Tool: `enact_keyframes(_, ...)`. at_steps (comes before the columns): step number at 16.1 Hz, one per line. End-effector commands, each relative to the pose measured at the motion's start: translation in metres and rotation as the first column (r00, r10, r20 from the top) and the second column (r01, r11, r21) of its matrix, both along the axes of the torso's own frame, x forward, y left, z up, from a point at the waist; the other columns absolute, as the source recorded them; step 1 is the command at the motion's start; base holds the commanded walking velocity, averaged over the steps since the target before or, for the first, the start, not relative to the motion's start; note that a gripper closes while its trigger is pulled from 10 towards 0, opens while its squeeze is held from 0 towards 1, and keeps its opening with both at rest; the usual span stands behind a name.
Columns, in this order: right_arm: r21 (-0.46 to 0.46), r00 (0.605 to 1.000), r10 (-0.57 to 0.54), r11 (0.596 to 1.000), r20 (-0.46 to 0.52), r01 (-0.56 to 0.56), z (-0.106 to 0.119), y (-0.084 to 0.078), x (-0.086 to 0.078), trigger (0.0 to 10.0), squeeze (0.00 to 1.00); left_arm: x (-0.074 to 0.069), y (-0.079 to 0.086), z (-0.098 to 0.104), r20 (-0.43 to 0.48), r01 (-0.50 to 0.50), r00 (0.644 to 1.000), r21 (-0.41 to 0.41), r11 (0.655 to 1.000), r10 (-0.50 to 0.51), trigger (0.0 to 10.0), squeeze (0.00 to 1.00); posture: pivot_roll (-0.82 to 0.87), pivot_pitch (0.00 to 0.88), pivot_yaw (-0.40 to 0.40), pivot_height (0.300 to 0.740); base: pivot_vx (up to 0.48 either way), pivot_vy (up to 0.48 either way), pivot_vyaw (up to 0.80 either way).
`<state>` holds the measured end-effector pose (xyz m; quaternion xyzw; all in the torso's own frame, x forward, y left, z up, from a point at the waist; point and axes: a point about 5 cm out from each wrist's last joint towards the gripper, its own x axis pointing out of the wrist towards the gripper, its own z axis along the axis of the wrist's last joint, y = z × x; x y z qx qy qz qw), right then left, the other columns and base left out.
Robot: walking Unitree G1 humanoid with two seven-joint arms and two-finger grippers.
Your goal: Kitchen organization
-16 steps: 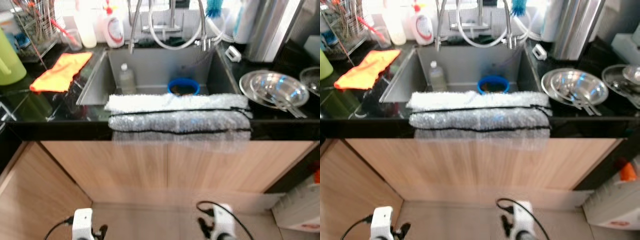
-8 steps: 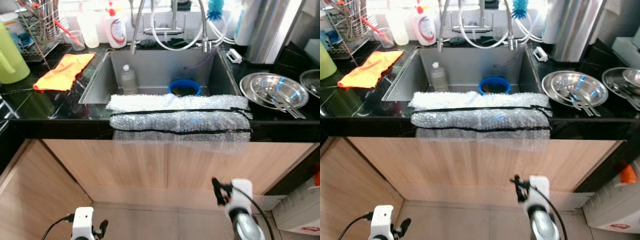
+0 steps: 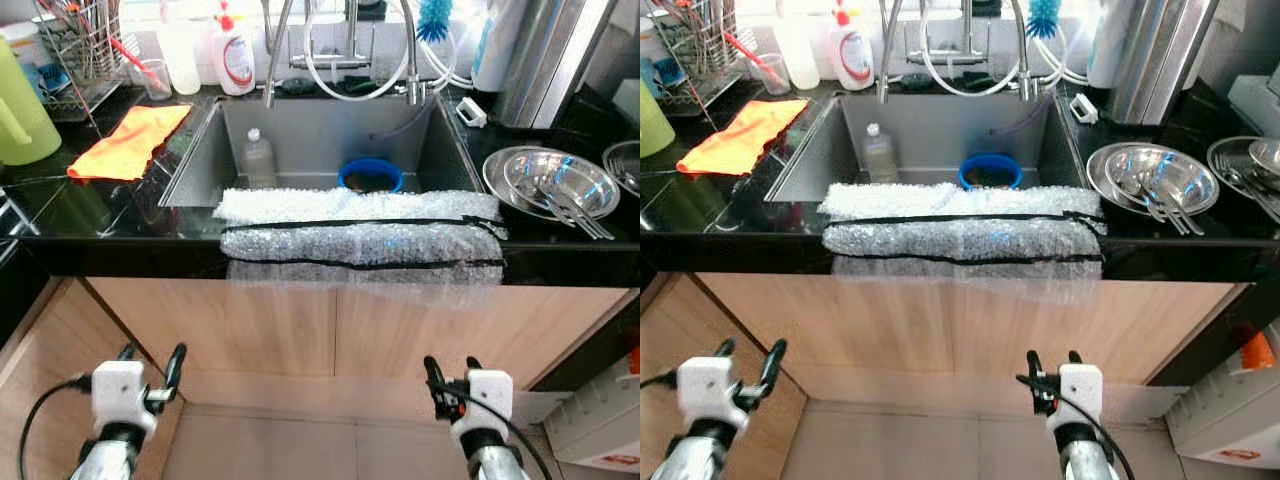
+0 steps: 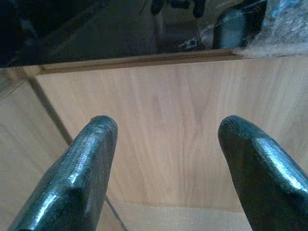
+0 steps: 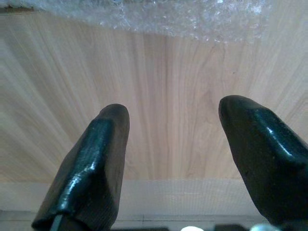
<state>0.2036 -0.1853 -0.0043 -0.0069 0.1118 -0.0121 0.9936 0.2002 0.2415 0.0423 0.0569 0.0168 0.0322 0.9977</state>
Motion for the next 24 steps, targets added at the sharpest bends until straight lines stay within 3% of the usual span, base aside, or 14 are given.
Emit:
enact_keyframes(1,-0.002,1.0,-0.013,1.0,0.026,0.013,0.008,0.0,-0.002,10.0,0.0,-0.007,-0.001,0.007,0.002,-0.002,1.0,0.001,1.0,0.002,10.0,0.0,-0.05,0.0,0.062,0.74,0.0,0.0,0.0)
enact_keyframes(4,-0.069,0.994,-0.024,0.997,0.106,0.031,0.035,-0.004,-0.007,10.0,0.0,-0.011,-0.002,0.031,0.062,-0.026,0.998,0.007,1.0,0.026,10.0,0.0,-0.05,0.0,0.064,0.74,0.0,0.0,0.0)
enact_keyframes(7,-0.085,0.968,-0.066,0.992,0.242,0.089,0.079,-0.008,0.005,10.0,0.0,0.015,-0.003,0.079,0.211,-0.059,0.976,0.014,0.998,0.055,10.0,0.0,-0.05,0.0,0.055,0.74,0.0,0.0,0.0)
enact_keyframes(10,-0.097,0.958,-0.051,0.992,0.281,0.082,0.093,-0.002,0.013,10.0,0.0,0.025,-0.011,0.096,0.269,-0.057,0.962,0.009,0.998,0.052,10.0,0.0,-0.04,0.0,0.034,0.74,0.0,0.0,0.0)
enact_keyframes(13,-0.094,0.94,-0.054,0.991,0.337,0.09,0.112,0.0,0.038,10.0,0.0,0.048,-0.03,0.124,0.361,-0.016,0.932,-0.002,1.0,0.016,10.0,0.0,-0.04,0.0,0.019,0.74,0.0,0.0,0.0)
enact_keyframes(17,-0.009,0.923,-0.069,0.997,0.379,0.078,0.133,0.015,0.05,10.0,0.0,0.064,-0.051,0.131,0.375,0.043,0.927,-0.048,0.998,-0.022,10.0,0.0,-0.06,0.0,0.023,0.74,0.0,0.0,0.0)
enact_keyframes(20,0.019,0.921,-0.121,0.992,0.371,0.123,0.133,0.008,0.051,10.0,0.0,0.068,-0.054,0.132,0.373,0.066,0.927,-0.06,0.996,-0.039,10.0,0.0,-0.06,0.0,0.028,0.74,0.0,0.0,0.0)
enact_keyframes(21,0.006,0.919,-0.124,0.991,0.374,0.131,0.134,0.006,0.052,10.0,0.88,0.069,-0.053,0.131,0.37,0.062,0.928,-0.06,0.996,-0.036,10.0,0.0,-0.06,0.0,0.028,0.74,0.0,0.0,0.0)
enact_keyframes(23,0.016,0.909,-0.141,0.989,0.392,0.147,0.139,0.003,0.055,10.0,0.91,0.07,-0.053,0.131,0.37,0.06,0.928,-0.056,0.997,-0.035,10.0,0.0,-0.07,0.0,0.031,0.74,0.0,0.0,0.0)
enact_keyframes(24,0.02,0.902,-0.156,0.987,0.402,0.161,0.143,0.0,0.057,10.0,1.0,0.072,-0.054,0.134,0.378,0.066,0.925,-0.059,0.996,-0.039,10.0,0.0,-0.06,0.0,0.032,0.74,0.0,0.0,0.0)
